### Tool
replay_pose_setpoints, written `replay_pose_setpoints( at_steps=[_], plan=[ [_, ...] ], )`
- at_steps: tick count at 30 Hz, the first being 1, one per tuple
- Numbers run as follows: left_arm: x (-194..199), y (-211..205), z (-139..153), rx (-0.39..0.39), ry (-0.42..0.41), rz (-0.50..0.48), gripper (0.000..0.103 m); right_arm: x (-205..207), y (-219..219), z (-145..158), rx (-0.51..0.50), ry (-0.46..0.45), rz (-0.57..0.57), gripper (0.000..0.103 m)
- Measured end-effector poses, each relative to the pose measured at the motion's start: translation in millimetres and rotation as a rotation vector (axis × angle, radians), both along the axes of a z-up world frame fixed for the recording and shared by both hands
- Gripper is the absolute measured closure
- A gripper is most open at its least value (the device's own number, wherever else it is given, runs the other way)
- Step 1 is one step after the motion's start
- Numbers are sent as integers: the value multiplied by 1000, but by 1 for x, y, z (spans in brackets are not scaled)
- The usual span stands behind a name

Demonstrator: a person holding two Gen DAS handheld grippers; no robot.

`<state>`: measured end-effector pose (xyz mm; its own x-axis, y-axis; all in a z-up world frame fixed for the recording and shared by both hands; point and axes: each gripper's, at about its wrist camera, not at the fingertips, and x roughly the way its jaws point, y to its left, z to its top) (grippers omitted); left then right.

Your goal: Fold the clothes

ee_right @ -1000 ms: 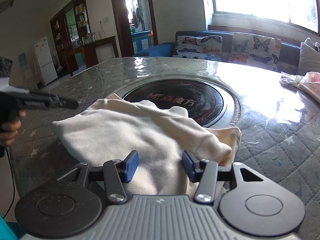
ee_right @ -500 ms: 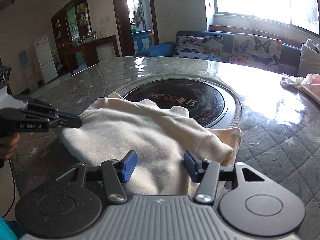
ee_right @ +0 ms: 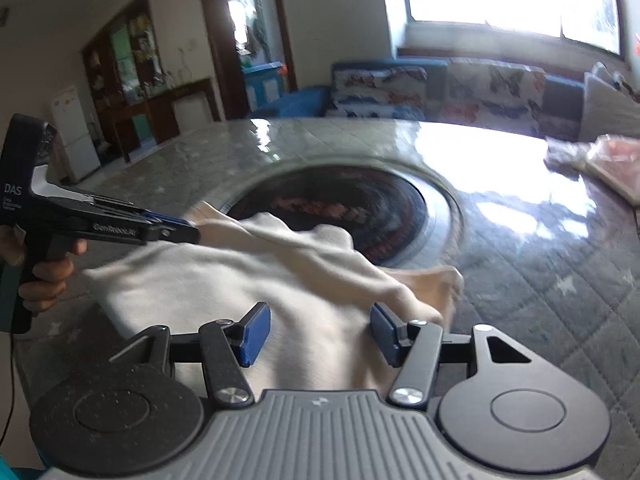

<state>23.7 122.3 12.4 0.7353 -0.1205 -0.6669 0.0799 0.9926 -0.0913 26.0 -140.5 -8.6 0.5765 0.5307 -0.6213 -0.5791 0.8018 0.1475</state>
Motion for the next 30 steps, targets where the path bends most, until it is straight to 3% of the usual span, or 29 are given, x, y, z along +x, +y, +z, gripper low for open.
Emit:
replay_pose_setpoints(
  at_steps=[4,10,20,30],
  plan=[
    [-2,-2,7,-3,-28,-13,73,2,-1,8,21,-15,-5,50],
    [12,-20,10,-6,-34,-57,72,19,21,17,42,-19,36,58],
    [33,-12,-7,6,25,-16,61,44,33,-4,5,38,-8,68],
    [4,-24,9,29,-61,-63,58,10,24,12,14,-21,33,67]
  ],
)
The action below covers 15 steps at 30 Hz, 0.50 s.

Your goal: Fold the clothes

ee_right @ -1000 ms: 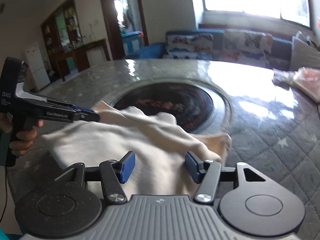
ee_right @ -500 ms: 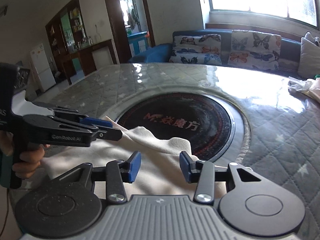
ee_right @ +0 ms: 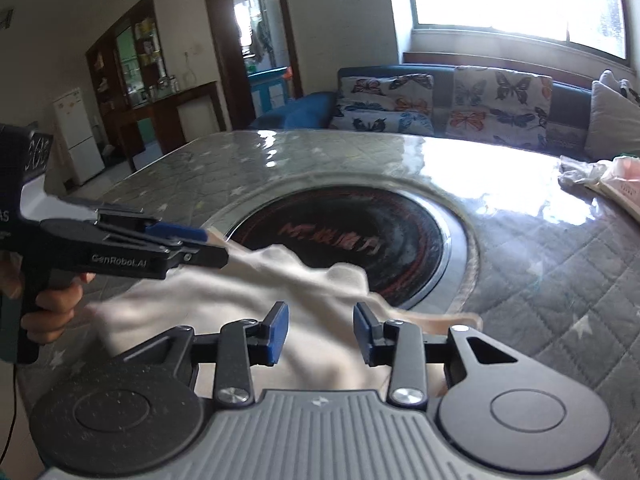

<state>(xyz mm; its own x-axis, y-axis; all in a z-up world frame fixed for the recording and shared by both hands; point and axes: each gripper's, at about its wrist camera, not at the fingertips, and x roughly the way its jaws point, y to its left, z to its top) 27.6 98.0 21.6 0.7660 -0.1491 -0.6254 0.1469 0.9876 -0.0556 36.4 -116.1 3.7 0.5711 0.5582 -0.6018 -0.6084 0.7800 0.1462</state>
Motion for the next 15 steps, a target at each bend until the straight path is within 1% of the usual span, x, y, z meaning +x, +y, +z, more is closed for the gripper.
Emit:
replay_pose_setpoints(
  at_steps=[2,4,8,11,15],
  plan=[
    [-4,-3,-4,28,3,-1,57,-5,-1,-8,-24,14,1,67],
    [-8,-3,-6,36,11,7,57,-8,-2,-12,-39,20,-6,67],
    [-28,-5,2,21,-33,-8,56,-18,-4,-5,-31,-6,-2,62],
    [-42,-11,6,24,-53,-27,56,-29,4,3,-27,-43,40,62],
    [-58,-17,2,36,-65,-38,56,-39,15,1,-14,-48,83,61]
  ],
)
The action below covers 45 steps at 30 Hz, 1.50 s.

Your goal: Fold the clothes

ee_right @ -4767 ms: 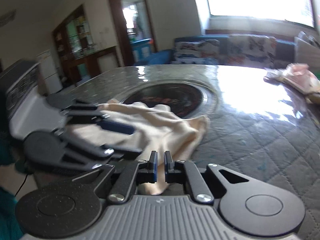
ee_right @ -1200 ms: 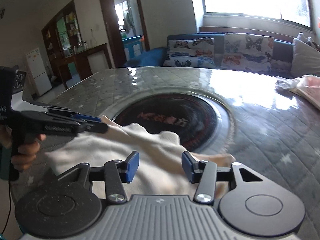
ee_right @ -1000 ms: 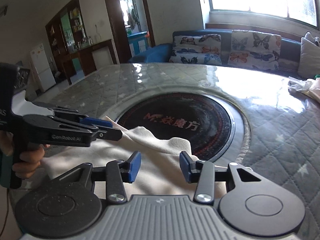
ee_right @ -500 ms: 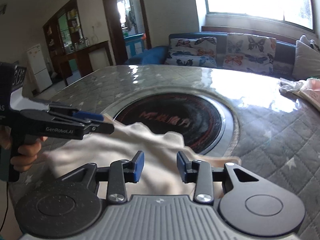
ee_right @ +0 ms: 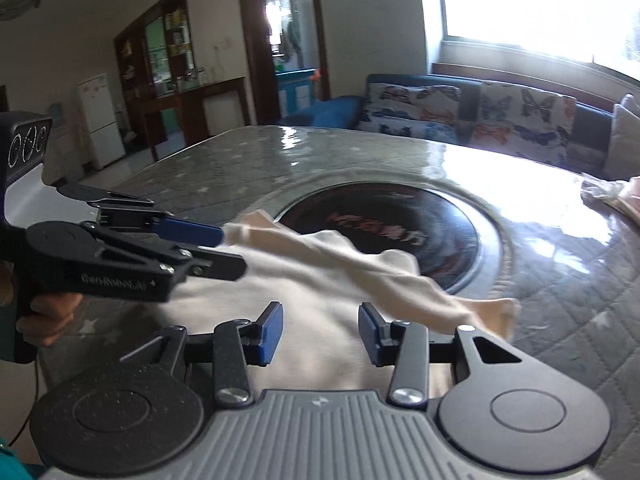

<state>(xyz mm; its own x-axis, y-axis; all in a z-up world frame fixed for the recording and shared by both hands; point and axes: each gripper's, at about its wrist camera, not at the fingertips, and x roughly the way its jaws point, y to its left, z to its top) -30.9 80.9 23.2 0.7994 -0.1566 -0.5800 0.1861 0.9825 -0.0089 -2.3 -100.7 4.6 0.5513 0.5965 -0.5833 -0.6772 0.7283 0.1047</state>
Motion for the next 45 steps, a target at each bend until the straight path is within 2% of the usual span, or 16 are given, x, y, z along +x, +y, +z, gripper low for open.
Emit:
replay_pose_setpoints(
  at_steps=[7,13,26,32,37,42,45],
  plan=[
    [-15,6,-17,13,28,30,56,-16,2,-11,-46,-14,21,61],
    [-22,11,-14,1,13,40,54,-31,-9,-8,-62,-50,32,61],
    [-32,19,-21,-2,27,81,50,-45,-34,-15,-74,-37,3,61],
    [-35,24,-15,-3,16,95,50,-52,-39,-5,-67,-54,14,61],
    [-37,26,-18,-7,28,103,48,-53,-40,-10,-89,-40,10,61],
    [-38,22,-9,-5,16,109,47,-51,-36,4,-54,-93,0,61],
    [-38,17,-5,-6,7,105,43,-44,-29,-1,-90,-111,-39,61]
  ],
)
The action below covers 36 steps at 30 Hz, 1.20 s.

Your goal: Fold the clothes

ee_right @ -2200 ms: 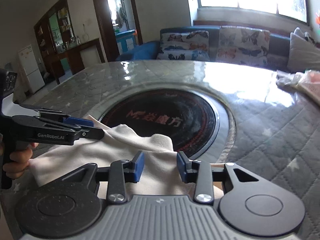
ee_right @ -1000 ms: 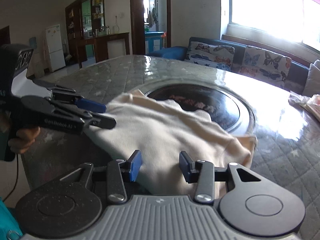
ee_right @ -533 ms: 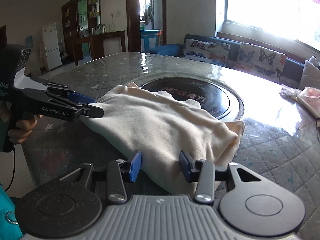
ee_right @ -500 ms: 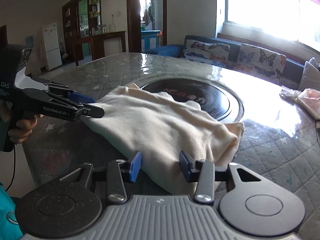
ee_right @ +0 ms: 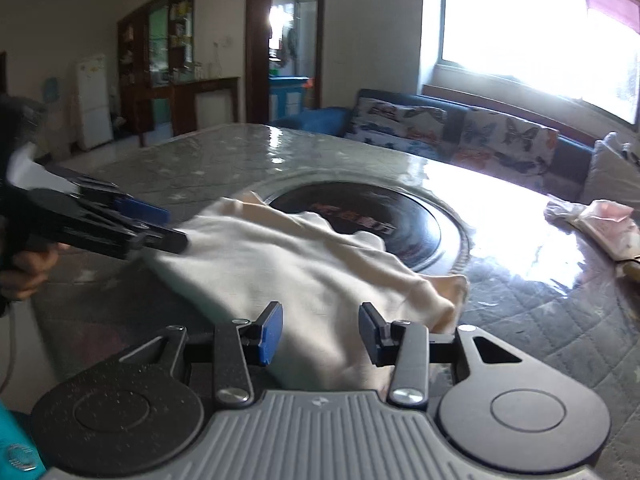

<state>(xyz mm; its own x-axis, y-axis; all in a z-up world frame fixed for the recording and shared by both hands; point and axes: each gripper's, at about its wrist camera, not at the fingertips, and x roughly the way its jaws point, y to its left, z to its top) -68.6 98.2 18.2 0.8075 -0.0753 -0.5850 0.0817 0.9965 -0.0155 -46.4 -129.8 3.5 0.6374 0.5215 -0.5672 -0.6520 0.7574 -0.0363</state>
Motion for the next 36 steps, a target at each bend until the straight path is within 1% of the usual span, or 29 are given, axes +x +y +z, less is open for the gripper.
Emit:
replay_pose_setpoints(
  at_steps=[3,5,6,8,11,12,15,19,21,23,25,26,32,36],
  plan=[
    [1,-4,-2,15,17,8,38,3,2,-11,-36,16,-6,60],
    [4,-5,-4,15,41,23,34,-1,3,-11,-53,-4,3,60],
    [5,-5,-5,13,53,32,32,-1,4,-10,-56,-10,5,57],
    [7,-4,-7,5,67,42,30,-3,5,-1,-46,-27,15,51],
    [9,-4,-7,3,76,61,24,-2,13,4,-33,-43,40,50],
    [10,-3,-7,0,82,66,23,-1,16,5,-27,-42,47,48],
    [12,-1,-7,-12,102,87,20,5,28,2,-15,-29,69,44],
    [13,3,-3,-23,108,121,14,10,40,-11,-42,-10,93,43],
    [14,6,1,-29,103,143,9,11,41,-10,-38,-8,93,42],
    [16,10,3,-39,106,162,7,10,40,-7,-29,-16,94,41],
    [19,14,3,-49,116,182,6,10,42,-1,-8,-22,104,37],
    [21,16,3,-53,128,195,5,10,43,-1,-4,-21,106,34],
    [27,23,-4,-82,188,242,1,15,57,-12,-5,12,118,31],
    [29,26,-6,-88,208,253,0,15,55,-9,10,7,114,27]
  ],
)
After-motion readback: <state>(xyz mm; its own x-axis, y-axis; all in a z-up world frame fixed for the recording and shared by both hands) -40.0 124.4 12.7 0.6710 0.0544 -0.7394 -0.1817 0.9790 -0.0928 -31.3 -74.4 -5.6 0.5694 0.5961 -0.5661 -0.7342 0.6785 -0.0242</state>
